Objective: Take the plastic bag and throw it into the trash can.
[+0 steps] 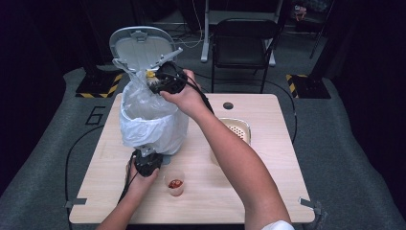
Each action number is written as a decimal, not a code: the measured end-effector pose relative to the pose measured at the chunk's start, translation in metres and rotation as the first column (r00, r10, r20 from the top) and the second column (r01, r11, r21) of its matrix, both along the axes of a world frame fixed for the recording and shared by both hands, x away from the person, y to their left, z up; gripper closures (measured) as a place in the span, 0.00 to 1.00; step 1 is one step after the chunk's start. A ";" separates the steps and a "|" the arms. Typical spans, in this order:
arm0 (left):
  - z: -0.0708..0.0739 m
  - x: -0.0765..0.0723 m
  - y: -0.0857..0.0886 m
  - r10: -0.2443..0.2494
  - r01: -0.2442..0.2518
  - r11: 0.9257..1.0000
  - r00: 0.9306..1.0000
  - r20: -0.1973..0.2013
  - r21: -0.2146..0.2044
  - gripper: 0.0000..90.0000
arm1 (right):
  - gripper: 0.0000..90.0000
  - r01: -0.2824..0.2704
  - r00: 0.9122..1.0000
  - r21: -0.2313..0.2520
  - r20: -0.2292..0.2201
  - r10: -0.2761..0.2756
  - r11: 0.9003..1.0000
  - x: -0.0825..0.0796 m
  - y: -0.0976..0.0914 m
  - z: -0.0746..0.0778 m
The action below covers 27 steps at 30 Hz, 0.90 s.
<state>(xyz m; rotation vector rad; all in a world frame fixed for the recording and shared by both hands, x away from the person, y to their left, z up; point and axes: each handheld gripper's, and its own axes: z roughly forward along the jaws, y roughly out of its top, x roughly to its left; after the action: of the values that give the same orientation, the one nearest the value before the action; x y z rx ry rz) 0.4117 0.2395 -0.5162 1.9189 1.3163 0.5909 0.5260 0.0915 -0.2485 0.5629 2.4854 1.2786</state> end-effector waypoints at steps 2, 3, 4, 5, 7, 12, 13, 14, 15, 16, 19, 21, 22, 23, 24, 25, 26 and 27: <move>0.000 0.000 0.000 0.000 0.000 1.000 1.000 0.004 0.002 0.78 | 0.92 0.005 1.000 -0.003 -0.006 -0.005 1.000 0.002 0.004 -0.002; 0.000 0.000 0.000 -0.001 0.001 1.000 1.000 0.003 0.002 0.78 | 0.92 0.006 1.000 -0.003 -0.006 -0.006 1.000 0.002 0.005 -0.003; 0.000 0.000 0.000 -0.001 0.001 1.000 1.000 0.003 0.002 0.78 | 0.92 0.006 1.000 -0.003 -0.006 -0.006 1.000 0.002 0.005 -0.003; 0.000 0.000 0.000 0.000 0.000 1.000 1.000 0.001 -0.002 0.78 | 0.92 0.007 1.000 -0.006 -0.006 -0.007 1.000 0.003 0.006 -0.005; 0.000 0.000 0.000 0.001 -0.001 1.000 1.000 0.002 -0.002 0.78 | 0.91 0.016 1.000 -0.010 -0.003 -0.016 1.000 0.005 0.008 -0.007; 0.000 0.000 0.000 0.001 -0.001 1.000 1.000 -0.001 -0.003 0.78 | 0.72 0.053 0.998 -0.018 0.021 -0.053 0.998 0.007 0.012 -0.010; 0.000 0.000 0.000 0.001 -0.001 1.000 1.000 0.002 -0.003 0.78 | 0.64 0.069 0.997 -0.019 0.025 -0.068 0.997 0.007 0.012 -0.010; 0.000 0.000 0.000 0.002 -0.002 1.000 1.000 0.003 0.004 0.78 | 0.61 0.081 0.997 -0.021 0.019 -0.081 0.996 0.007 0.012 -0.011; 0.000 0.000 0.000 0.004 -0.004 1.000 1.000 -0.001 -0.002 0.78 | 0.58 0.085 0.996 -0.016 0.032 -0.085 0.996 0.008 0.012 -0.011; 0.000 0.000 0.000 0.002 -0.002 1.000 1.000 0.001 0.004 0.78 | 0.56 0.085 0.996 -0.019 0.027 -0.085 0.996 0.008 0.011 -0.011; 0.000 0.000 0.000 0.002 -0.002 1.000 1.000 -0.002 -0.006 0.78 | 0.54 0.098 0.995 -0.036 0.031 -0.097 0.995 0.008 0.011 -0.012; 0.000 0.000 0.000 0.000 0.000 1.000 1.000 0.000 -0.001 0.78 | 0.52 0.114 0.993 -0.051 0.043 -0.112 0.992 0.007 0.012 -0.013; 0.000 0.000 0.000 0.000 0.000 1.000 1.000 0.000 -0.001 0.78 | 0.52 0.114 0.993 -0.059 0.041 -0.112 0.992 0.008 0.012 -0.013; 0.000 0.000 0.000 0.000 0.000 1.000 1.000 0.002 0.004 0.78 | 0.52 0.114 0.993 -0.059 0.041 -0.112 0.992 0.008 0.012 -0.013; 0.000 0.000 0.000 0.001 -0.001 1.000 1.000 0.002 0.002 0.78 | 0.50 0.123 0.992 -0.083 0.028 -0.121 0.989 0.009 0.012 -0.016; -0.001 0.000 0.000 0.002 -0.002 1.000 1.000 0.000 -0.003 0.78 | 0.49 0.123 0.992 -0.099 0.009 -0.123 0.987 0.010 0.012 -0.017; -0.001 0.000 0.000 0.002 -0.002 1.000 1.000 0.000 -0.003 0.78 | 0.48 0.117 0.993 -0.119 0.003 -0.117 0.986 0.011 0.013 -0.021; 0.000 0.000 0.000 0.002 -0.002 1.000 1.000 0.002 0.000 0.78 | 0.48 0.117 0.993 -0.119 0.003 -0.117 0.986 0.011 0.013 -0.021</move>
<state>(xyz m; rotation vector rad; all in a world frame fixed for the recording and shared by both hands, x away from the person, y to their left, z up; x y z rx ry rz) 0.4120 0.2396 -0.5167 1.9172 1.3175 0.5936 0.5374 0.1043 -0.2692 0.6708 2.4718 1.0789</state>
